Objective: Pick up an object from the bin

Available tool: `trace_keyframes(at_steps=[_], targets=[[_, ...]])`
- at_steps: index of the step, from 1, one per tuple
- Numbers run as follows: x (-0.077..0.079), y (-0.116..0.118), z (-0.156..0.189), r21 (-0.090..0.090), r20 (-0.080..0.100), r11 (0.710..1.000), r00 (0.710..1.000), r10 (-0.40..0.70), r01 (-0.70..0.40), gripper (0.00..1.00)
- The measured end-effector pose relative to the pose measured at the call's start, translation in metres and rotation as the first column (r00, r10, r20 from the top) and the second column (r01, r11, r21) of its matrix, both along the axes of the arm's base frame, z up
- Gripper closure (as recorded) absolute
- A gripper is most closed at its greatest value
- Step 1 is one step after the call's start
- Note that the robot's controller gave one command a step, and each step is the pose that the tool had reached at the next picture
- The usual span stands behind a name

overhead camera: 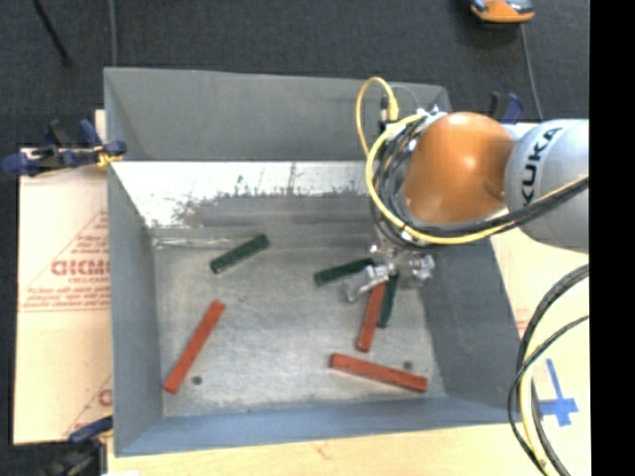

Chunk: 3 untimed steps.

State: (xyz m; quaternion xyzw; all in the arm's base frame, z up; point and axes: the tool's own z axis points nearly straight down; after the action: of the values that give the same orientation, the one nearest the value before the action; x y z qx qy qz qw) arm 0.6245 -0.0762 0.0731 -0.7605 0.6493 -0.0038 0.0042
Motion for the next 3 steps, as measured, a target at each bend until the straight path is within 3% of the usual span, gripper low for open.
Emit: trace_keyframes(at_steps=[1, 2, 3], targets=[[0.003, -0.001, 0.004, 0.002, 0.002, 1.0, 1.0, -0.009, 0.009, 0.0], [0.003, -0.001, 0.004, 0.002, 0.0, 1.0, 1.0, -0.01, 0.01, 1.0], [0.005, -0.001, 0.022, 0.0, -0.005, 1.0, 1.0, -0.018, 0.018, 1.0]])
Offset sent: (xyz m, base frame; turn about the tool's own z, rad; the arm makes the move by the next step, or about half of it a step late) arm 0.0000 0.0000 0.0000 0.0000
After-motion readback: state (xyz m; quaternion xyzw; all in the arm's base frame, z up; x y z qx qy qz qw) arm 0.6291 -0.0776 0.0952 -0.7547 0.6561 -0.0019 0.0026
